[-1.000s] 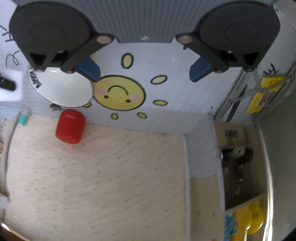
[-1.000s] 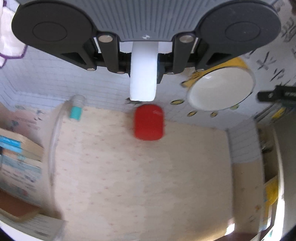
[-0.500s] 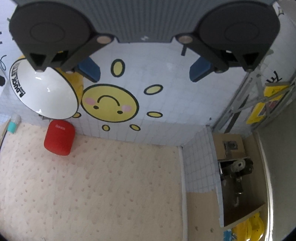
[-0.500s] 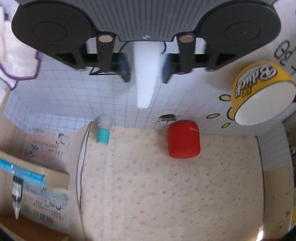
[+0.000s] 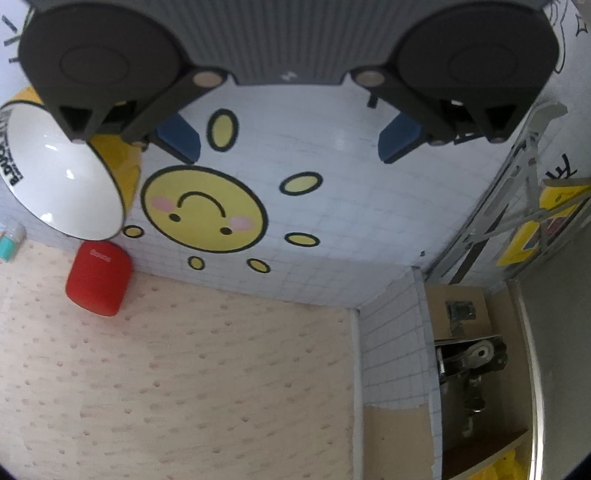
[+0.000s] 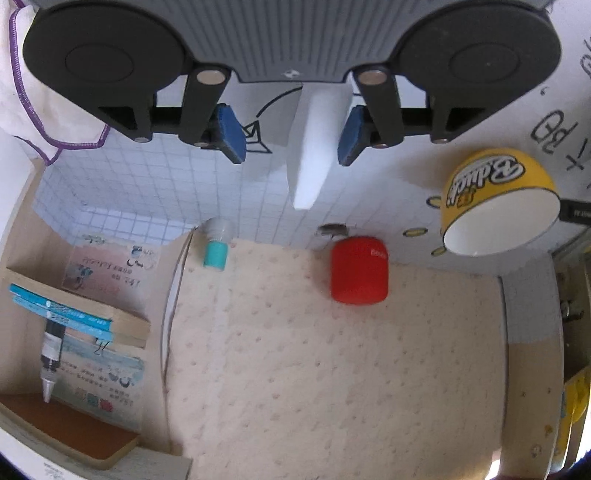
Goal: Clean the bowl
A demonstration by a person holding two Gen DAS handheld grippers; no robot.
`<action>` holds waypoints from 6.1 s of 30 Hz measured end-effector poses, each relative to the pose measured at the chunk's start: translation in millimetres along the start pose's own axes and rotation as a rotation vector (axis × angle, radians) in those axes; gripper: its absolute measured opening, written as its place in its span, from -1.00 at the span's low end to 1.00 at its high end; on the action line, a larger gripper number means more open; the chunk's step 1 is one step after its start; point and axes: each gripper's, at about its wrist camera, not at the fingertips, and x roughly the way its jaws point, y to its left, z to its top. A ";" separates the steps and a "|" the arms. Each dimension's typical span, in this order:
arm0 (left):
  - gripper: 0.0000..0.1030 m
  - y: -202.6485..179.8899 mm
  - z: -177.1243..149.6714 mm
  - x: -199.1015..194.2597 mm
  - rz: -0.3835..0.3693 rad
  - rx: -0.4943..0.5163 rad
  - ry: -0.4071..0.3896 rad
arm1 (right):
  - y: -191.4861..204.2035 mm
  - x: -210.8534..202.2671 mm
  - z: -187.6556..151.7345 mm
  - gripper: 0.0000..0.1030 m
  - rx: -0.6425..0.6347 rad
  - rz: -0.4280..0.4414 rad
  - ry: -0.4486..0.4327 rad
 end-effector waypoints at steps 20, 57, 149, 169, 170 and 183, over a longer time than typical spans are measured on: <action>1.00 9.1 21.8 48.5 0.067 -0.065 0.012 | 57.1 18.3 12.0 -0.24 -0.164 0.107 -0.020; 1.00 -57.3 1.0 19.5 -0.015 0.022 0.004 | 27.1 -12.7 0.7 -0.07 -0.165 0.022 -0.045; 1.00 -193.4 -88.1 -126.6 -0.119 0.258 -0.060 | -40.7 -73.8 -17.4 1.00 0.208 -0.133 -0.012; 1.00 -196.9 -89.8 -130.2 -0.124 0.255 -0.047 | -33.0 -78.4 -18.6 1.00 0.171 -0.140 -0.002; 1.00 -196.8 -90.0 -130.2 -0.126 0.255 -0.046 | -31.9 -78.3 -18.4 1.00 0.170 -0.145 -0.003; 1.00 -199.2 -92.2 -132.0 -0.139 0.268 -0.040 | -30.3 -79.7 -16.0 1.00 0.179 -0.133 -0.008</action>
